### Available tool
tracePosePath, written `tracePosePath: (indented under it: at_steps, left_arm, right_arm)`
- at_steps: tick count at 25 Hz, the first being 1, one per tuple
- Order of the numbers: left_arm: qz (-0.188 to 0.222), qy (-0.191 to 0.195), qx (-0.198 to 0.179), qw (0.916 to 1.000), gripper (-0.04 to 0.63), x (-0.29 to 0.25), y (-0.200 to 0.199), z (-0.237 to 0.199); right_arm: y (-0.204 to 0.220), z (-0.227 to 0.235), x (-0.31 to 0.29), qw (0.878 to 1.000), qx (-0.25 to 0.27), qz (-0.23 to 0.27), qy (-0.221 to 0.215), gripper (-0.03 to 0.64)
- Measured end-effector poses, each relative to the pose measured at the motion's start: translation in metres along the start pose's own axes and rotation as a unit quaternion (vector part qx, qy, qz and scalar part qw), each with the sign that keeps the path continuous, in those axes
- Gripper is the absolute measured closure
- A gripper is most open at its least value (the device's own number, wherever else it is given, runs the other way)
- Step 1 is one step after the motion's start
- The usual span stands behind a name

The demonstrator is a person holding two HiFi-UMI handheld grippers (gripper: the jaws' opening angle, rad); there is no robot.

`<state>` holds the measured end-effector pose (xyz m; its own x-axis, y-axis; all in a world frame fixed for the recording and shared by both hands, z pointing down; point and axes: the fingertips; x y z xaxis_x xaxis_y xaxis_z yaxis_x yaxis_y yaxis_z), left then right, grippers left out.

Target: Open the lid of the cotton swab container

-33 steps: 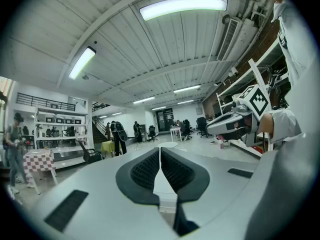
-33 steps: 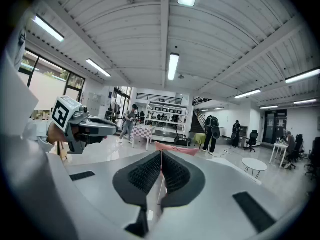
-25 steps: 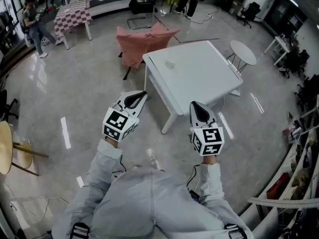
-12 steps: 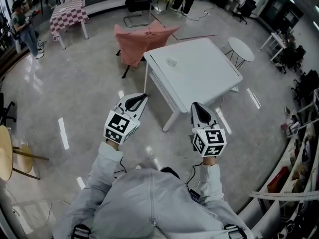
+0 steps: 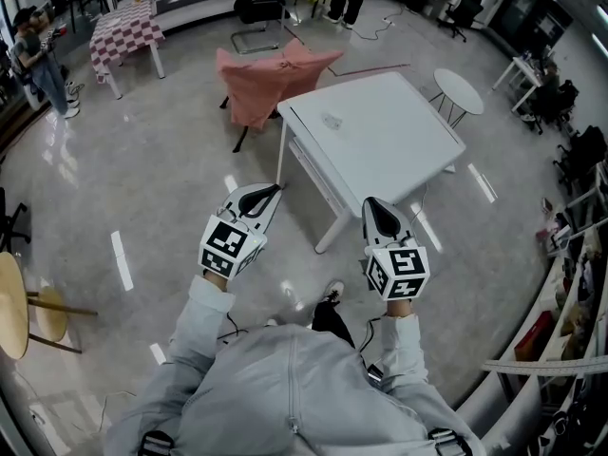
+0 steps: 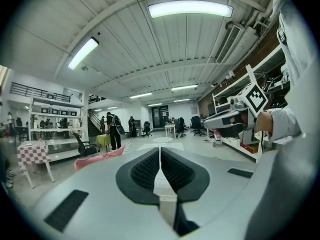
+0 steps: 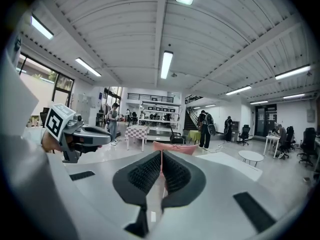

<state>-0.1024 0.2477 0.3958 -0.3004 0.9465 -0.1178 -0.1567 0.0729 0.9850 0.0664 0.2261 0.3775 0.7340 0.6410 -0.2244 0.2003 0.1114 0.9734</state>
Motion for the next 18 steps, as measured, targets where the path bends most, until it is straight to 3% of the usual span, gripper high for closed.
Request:
tracePosePath:
  at_steps: [9, 18]
  left_arm:
    - [-0.001, -0.005, -0.009, 0.9999, 0.571, -0.061, -0.004, -0.017]
    - [-0.004, -0.023, -0.021, 0.9995, 0.571, -0.181, -0.022, -0.018]
  right_arm:
    - [-0.006, 0.048, -0.041, 1.000, 0.006, 0.012, -0.011, 0.580]
    - [-0.012, 0.155, -0.098, 0.999, 0.005, 0.025, -0.046, 0.580]
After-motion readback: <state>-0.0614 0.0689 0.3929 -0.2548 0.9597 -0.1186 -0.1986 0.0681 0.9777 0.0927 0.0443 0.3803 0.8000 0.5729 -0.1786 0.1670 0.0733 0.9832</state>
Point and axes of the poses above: the fingertips, and each gripper's own axes: x backward along the fingers, z to its right, y out of its underside, and after that the axes turned 12 degrees about -y, right-handed
